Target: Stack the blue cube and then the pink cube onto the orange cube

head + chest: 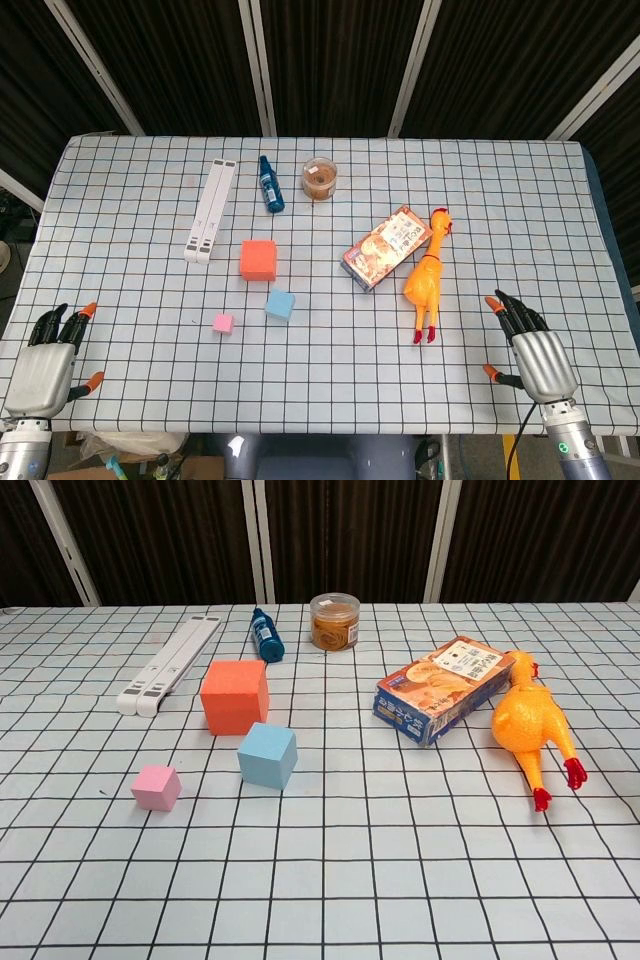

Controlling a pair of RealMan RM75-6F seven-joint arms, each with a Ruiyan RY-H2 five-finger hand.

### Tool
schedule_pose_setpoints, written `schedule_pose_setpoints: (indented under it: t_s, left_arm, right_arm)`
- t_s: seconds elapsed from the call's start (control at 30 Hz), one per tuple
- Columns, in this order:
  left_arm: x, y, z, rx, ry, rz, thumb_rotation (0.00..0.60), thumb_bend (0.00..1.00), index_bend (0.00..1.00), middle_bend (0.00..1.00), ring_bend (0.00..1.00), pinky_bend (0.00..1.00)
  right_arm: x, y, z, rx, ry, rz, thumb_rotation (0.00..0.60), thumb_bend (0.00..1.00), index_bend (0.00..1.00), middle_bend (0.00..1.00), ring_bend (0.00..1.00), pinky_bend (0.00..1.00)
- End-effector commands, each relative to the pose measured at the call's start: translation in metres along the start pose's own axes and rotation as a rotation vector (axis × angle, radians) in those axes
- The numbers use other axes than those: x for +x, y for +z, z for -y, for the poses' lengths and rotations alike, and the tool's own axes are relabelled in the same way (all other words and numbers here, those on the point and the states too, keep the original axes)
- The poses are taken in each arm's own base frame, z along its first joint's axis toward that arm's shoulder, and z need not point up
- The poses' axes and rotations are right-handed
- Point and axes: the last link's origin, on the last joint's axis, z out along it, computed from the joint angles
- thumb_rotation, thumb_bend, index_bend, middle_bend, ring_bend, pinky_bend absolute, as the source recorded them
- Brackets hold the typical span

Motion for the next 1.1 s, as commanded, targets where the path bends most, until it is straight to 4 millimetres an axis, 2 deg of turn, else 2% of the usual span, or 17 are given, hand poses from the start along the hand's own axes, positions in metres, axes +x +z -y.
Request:
schedule_pose_setpoints:
  t_s: [0.03,0.87,0.97,1.1]
  left_arm:
    - [0.000,0.000,0.000,-0.001,0.003,0.001,0.600,0.22,0.02,0.16,0.03,0.07]
    - [-0.004,0.005,-0.005,-0.012,0.001,0.015,0.600,0.19,0.01,0.16,0.04,0.07]
    - [-0.002,0.010,-0.009,-0.045,-0.001,0.013,0.600,0.19,0.02,0.21,0.10,0.11]
    - [0.007,0.027,-0.018,-0.077,0.014,-0.006,0.600,0.19,0.03,0.37,0.26,0.27]
  right_arm:
    - [-0.001,0.000,0.000,0.000,-0.003,0.004,0.600,0.16,0.10,0.07,0.12,0.20]
    - [-0.001,-0.005,-0.001,-0.008,-0.019,0.007,0.600,0.16,0.10,0.07,0.12,0.20]
    - [-0.002,-0.005,-0.003,-0.018,-0.019,0.012,0.600,0.16,0.10,0.07,0.12,0.20]
    - [-0.003,-0.004,-0.003,-0.017,-0.020,0.017,0.600,0.16,0.10,0.07,0.12,0.20]
